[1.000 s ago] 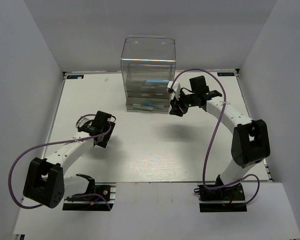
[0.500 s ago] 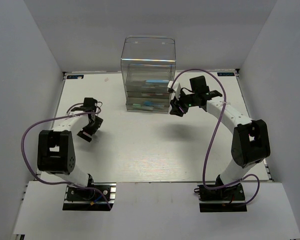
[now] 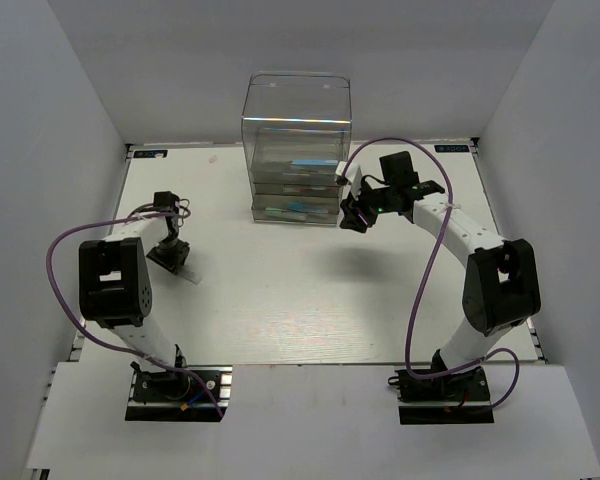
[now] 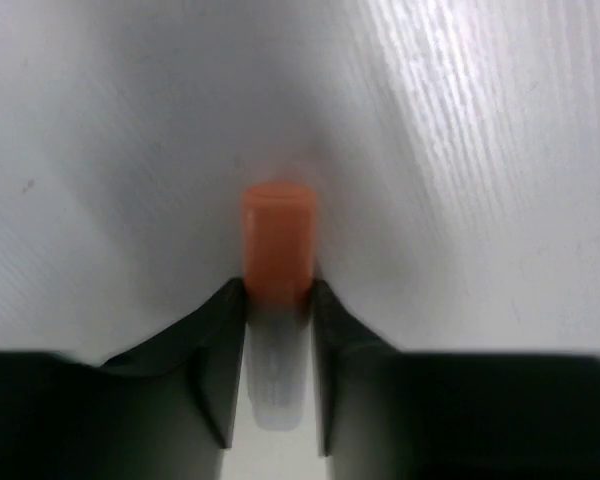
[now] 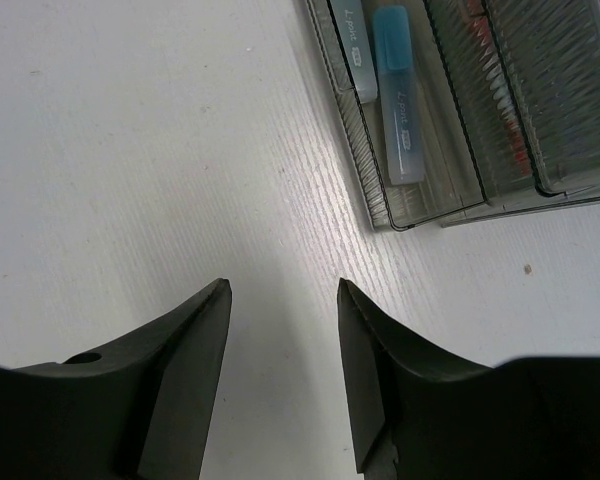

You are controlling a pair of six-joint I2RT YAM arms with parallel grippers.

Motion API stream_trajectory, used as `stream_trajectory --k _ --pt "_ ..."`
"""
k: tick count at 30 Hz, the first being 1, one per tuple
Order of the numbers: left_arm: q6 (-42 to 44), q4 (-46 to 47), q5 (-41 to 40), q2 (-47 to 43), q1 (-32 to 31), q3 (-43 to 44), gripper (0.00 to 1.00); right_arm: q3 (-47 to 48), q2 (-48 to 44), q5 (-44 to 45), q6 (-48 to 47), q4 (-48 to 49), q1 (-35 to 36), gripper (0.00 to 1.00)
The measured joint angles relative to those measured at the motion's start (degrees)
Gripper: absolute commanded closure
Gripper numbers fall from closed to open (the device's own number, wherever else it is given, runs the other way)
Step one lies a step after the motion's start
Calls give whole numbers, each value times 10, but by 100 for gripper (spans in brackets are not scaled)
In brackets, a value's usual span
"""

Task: Sort the stationery into containers
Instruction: Pick up the pen from the center of the board.

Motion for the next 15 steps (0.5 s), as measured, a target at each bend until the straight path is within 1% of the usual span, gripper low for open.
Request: stream_trajectory --k 3,4,5,6,7,8,10,11,13,15 --pt "5 8 8 0 3 -1 82 0 0 1 0 0 -2 47" --pt "7 12 10 -2 3 -3 89 0 0 2 0 0 -2 47" --pt "9 20 17 -5 3 -7 92 0 0 2 0 0 -3 47" --pt "9 30 24 -10 3 -14 95 0 0 2 0 0 -3 45" --pt "9 39 35 -17 4 -21 100 0 0 2 0 0 -3 43" --pt "10 53 49 -26 3 -31 100 0 0 2 0 0 -3 35" --pt "13 89 88 -50 0 -58 100 0 0 2 0 -1 -3 28" --pt "13 107 115 -63 -2 -70 100 0 0 2 -1 -1 -3 20" --pt "11 157 169 -91 -8 -97 100 0 0 2 -3 0 -3 20" --pt "2 200 219 -118 -17 -112 100 0 0 2 -5 0 -3 26"
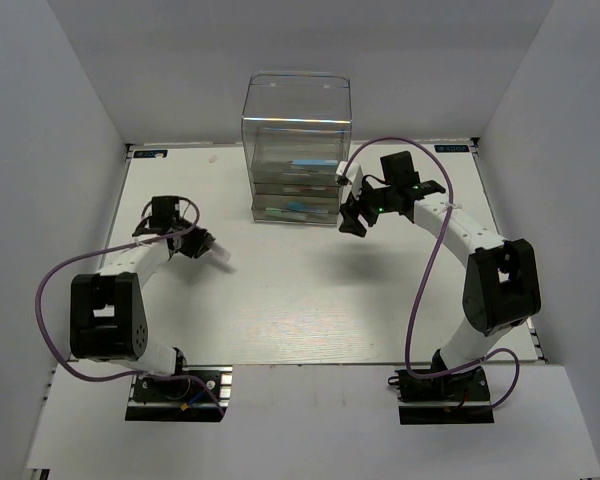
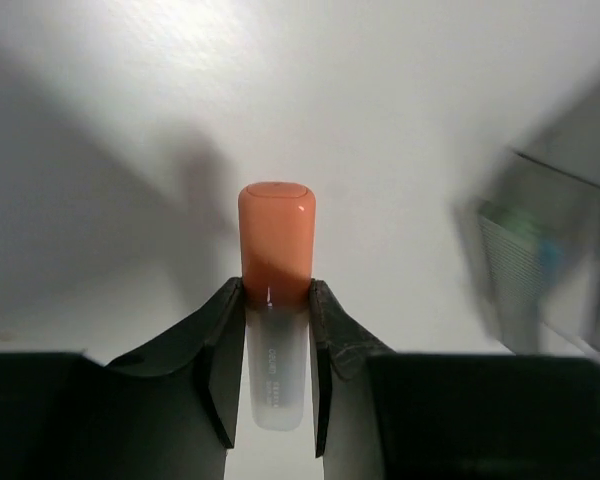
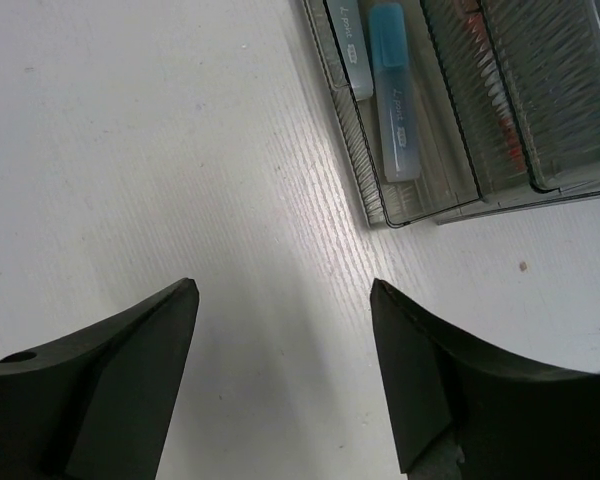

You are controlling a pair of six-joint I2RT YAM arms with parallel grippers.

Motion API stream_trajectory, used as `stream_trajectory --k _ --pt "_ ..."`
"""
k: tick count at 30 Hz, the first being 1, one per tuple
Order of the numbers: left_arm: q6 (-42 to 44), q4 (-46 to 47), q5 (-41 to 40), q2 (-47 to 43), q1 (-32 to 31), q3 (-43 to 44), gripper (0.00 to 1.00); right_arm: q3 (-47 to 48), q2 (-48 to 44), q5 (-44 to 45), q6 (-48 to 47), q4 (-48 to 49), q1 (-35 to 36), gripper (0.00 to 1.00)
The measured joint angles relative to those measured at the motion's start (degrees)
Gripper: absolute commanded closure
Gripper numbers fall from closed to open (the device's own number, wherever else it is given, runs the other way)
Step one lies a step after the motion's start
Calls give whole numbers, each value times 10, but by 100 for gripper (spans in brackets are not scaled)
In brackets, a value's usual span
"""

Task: Sort the stationery into containers
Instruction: Pick up the pen from the center of the board, then place the pen in the drawer.

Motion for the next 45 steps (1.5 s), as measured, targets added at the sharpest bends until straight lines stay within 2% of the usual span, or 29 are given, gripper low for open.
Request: stream_trajectory --k 1,2,5,6,12,18,29,41,42,45 --pt "-7 29 27 -12 -8 -3 100 0 0 0 0 0 0 29" --pt "-14 56 49 -18 -15 -3 100 0 0 0 0 0 0 40" --pt "-41 132 98 -24 -39 -3 100 0 0 -3 3 -1 0 60" --pt "-53 155 110 -24 -48 -2 100 0 1 -3 4 -1 0 61" --pt "-136 261 132 8 -110 32 100 1 5 -5 9 -2 0 61" --pt "-230 330 61 60 -180 68 100 1 4 -1 9 0 0 61" --pt "-359 323 -108 146 -278 141 100 -10 2 9 9 6 -4 59" --pt "-424 225 -188 220 -305 225 100 -10 2 9 9 15 -23 56" --pt "-426 215 -190 225 -305 230 97 -10 2 10 9 15 -24 56" --pt "-430 194 -196 236 -305 240 78 -11 2 10 10 15 -27 55"
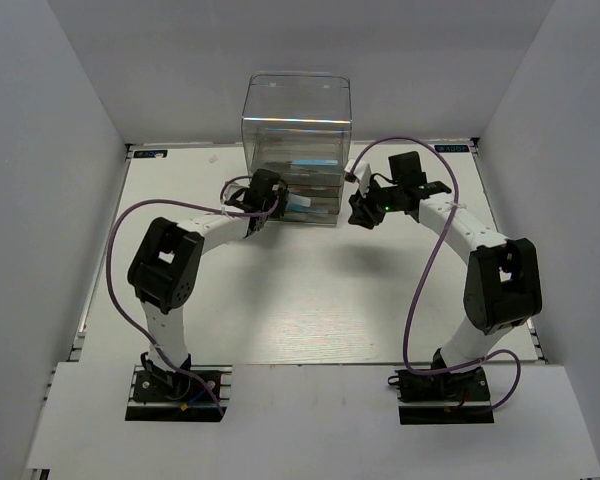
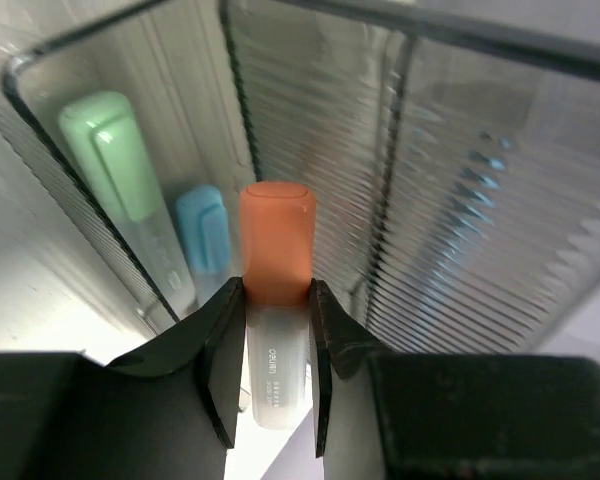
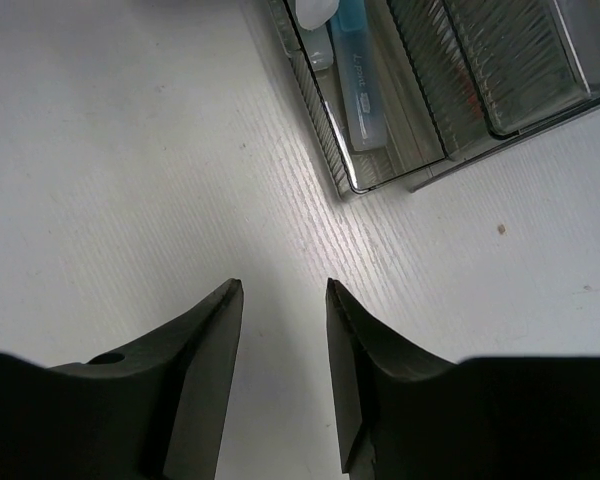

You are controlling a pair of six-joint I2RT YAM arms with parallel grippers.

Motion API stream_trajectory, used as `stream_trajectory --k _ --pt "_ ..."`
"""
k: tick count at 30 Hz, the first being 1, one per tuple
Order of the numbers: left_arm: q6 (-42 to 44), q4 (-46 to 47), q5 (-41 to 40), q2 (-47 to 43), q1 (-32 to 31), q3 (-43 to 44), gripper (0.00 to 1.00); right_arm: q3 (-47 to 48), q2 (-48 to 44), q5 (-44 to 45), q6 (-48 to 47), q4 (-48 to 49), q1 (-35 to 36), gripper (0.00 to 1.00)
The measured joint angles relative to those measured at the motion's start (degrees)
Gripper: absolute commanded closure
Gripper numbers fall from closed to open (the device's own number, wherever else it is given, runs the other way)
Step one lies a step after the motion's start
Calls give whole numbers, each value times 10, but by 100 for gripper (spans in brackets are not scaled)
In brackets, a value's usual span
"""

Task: Sort the stationery into containers
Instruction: Place the pen in the drawer, then close the drawer in the storage box.

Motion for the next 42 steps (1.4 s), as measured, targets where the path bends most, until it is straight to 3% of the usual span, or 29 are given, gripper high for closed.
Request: stream_trajectory --k 2,5,9,14,17,18,19,20,21,25,26,27,31,34,42 --pt "-2 -7 -2 5 0 3 61 0 0 0 0 0 -2 55" --pt "-3 -14 -5 10 0 3 49 -2 0 0 1 0 -3 55" --pt "-4 -19 -6 12 0 3 43 -6 0 -1 0 0 -3 53" --pt "1 -16 -5 12 0 3 43 -7 0 -4 -2 0 -3 52" --pt "13 -11 -2 9 0 3 50 -7 0 -15 -14 -3 -3 55" --pt "20 -10 1 7 0 3 67 -7 0 -22 -23 -5 -3 63" --pt "26 -9 4 4 0 3 79 -7 0 -29 -35 -10 -3 95" --pt "36 -8 8 -1 0 3 90 -6 0 -37 -49 -15 -3 100" --pt "49 -7 14 -8 0 3 100 -3 2 -49 -64 -25 -3 100" --pt "116 -2 36 -69 0 -13 100 34 33 -84 -120 -57 5 100" --pt "136 0 40 -97 0 -28 96 47 45 -88 -132 -62 10 100" --pt "152 0 43 -128 0 -44 82 61 59 -88 -144 -64 17 100" --pt "223 5 49 -268 1 -155 43 94 104 -70 -172 -63 57 100" --pt "255 -37 50 -365 5 -245 35 114 140 -32 -175 -59 94 100" --pt "279 -179 38 -566 7 -393 34 200 246 89 -137 -33 145 100"
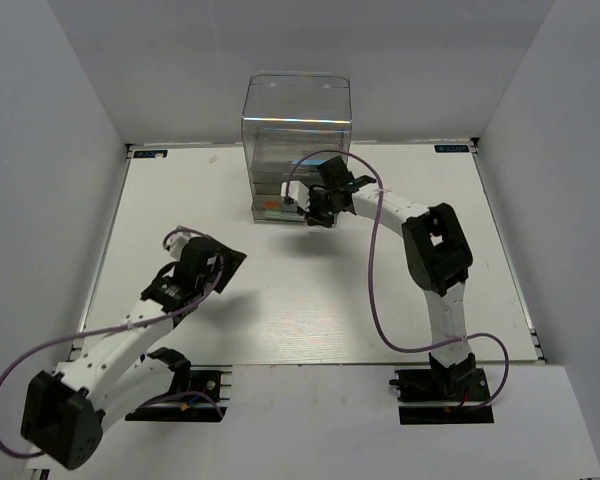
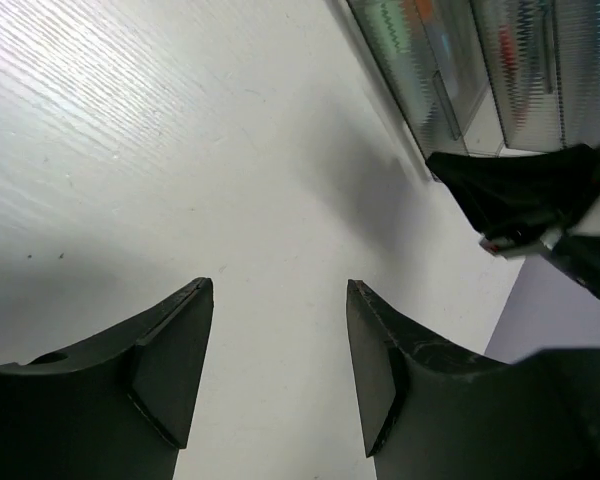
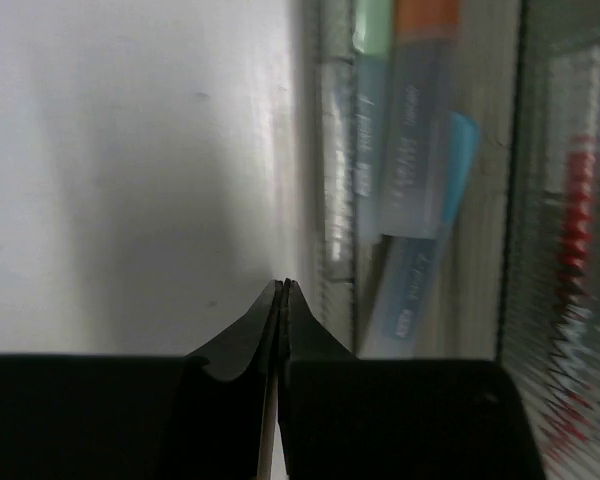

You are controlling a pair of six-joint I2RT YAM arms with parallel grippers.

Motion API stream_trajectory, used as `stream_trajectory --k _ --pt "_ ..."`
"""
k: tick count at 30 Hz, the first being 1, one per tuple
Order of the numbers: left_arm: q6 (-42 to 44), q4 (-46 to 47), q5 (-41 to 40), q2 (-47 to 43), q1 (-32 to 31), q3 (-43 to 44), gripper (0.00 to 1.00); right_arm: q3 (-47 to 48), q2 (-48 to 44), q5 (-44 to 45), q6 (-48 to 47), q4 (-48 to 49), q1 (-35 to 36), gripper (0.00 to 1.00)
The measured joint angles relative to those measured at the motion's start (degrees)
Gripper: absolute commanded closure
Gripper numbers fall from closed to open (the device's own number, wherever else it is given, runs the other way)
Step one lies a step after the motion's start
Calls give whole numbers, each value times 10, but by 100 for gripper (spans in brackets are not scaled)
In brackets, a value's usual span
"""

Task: Sort the stationery into containers
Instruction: Close the drawer in the storage box.

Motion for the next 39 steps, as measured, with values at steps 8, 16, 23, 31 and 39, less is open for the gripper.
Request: stream_trajectory --k 8,16,23,31,39 --pt "-10 -82 -34 -137 0 -20 33 30 43 116 44 45 5 100" --pt "-28 -141 -48 -178 0 -41 32 34 55 177 63 82 16 100" --pt "-32 -148 -50 -180 0 -41 32 34 55 213 69 115 21 100" --pt "-32 -150 -51 -173 0 -42 30 28 55 249 74 148 23 100" --pt "-31 -152 -52 -173 0 -42 25 -3 38 220 74 153 21 98"
